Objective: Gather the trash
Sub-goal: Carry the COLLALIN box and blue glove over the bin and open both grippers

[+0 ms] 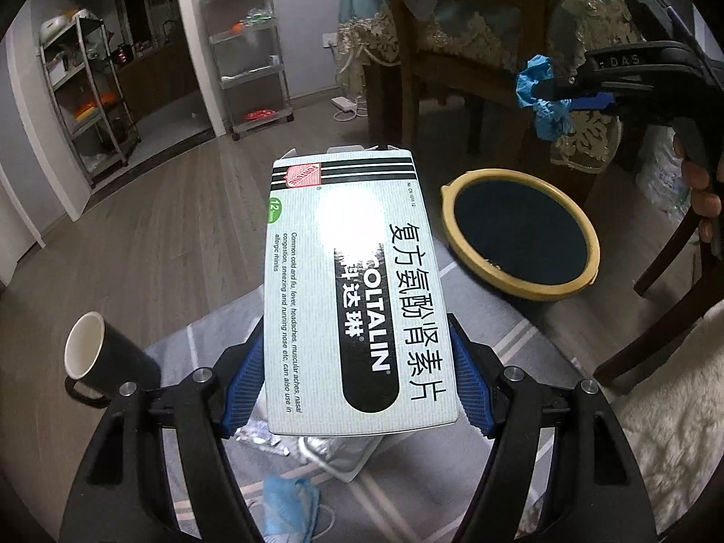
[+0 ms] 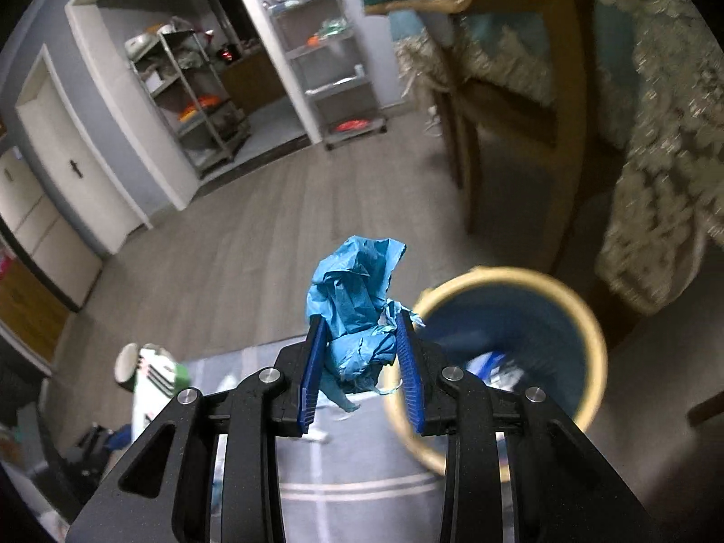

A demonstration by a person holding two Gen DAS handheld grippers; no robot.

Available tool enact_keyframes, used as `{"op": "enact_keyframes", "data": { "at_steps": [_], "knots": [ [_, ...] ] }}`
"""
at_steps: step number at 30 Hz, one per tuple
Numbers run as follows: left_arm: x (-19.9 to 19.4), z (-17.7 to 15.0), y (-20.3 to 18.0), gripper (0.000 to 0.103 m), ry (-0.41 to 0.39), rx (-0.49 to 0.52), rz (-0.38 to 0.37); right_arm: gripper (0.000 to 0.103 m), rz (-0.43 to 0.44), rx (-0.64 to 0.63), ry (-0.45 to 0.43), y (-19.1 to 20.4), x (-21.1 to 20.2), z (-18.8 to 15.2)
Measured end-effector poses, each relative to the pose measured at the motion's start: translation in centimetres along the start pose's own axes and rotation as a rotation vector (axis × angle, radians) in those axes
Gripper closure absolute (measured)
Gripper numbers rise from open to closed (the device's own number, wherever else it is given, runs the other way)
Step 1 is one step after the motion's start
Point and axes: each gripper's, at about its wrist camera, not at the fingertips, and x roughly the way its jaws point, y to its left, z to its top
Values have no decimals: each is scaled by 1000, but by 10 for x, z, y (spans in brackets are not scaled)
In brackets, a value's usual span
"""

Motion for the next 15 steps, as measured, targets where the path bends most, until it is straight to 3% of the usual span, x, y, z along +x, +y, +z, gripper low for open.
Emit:
{"op": "enact_keyframes", "data": {
  "at_steps": [7, 15],
  "knots": [
    [24, 24, -37, 32, 10, 18, -39, 70, -79, 70, 103, -40, 39, -5],
    [54, 43, -74, 32, 31, 44, -81, 70, -81, 186, 146, -69, 55, -11]
  ]
}}
